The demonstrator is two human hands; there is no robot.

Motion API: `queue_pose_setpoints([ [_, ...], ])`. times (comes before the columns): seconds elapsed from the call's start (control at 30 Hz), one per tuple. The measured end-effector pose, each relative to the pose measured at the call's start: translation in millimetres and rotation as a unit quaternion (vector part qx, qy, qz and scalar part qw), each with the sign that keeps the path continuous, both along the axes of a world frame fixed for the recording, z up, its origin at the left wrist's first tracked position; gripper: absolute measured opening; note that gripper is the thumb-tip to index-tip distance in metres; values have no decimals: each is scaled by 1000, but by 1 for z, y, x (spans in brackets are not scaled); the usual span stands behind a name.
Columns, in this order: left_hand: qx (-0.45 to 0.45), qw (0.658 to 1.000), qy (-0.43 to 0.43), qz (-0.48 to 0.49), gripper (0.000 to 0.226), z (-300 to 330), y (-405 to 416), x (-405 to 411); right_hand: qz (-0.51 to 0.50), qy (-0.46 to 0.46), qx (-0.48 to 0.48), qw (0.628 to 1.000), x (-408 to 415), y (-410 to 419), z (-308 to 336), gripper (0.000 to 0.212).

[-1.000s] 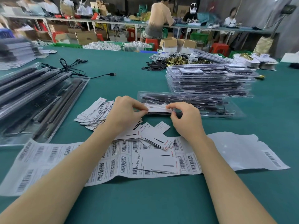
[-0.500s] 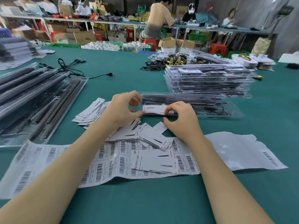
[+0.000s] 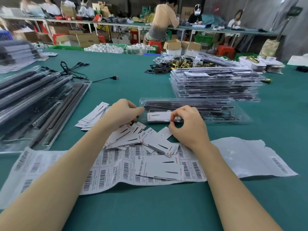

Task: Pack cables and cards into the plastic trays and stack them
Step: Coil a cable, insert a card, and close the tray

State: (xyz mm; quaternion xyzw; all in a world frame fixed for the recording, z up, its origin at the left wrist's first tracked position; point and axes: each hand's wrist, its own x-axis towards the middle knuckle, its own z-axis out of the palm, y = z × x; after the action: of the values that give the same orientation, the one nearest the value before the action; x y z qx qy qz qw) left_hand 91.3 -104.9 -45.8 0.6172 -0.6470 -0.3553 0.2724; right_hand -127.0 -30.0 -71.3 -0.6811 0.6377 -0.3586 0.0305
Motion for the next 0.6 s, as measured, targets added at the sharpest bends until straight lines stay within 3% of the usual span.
queue_pose_setpoints([
  [0.07, 22, 1000, -16, -9, 31, 3, 2, -4, -3, 7, -15, 1000, 1, 2, 0, 8],
  [0.23, 95, 988, 123, -22, 7, 13, 6, -5, 20, -4, -49, 999, 2, 5, 2, 12],
  [0.37, 125, 970, 209, -27, 28, 19, 7, -5, 60, -4, -55, 997, 3, 6, 4, 12],
  [0.47, 118, 970, 212, -26, 28, 21, 8, -5, 71, -4, -56, 996, 2, 6, 5, 11],
  [0.6, 96, 984, 146, -26, 28, 18, 8, -4, 91, 5, -59, 994, 3, 6, 3, 10],
])
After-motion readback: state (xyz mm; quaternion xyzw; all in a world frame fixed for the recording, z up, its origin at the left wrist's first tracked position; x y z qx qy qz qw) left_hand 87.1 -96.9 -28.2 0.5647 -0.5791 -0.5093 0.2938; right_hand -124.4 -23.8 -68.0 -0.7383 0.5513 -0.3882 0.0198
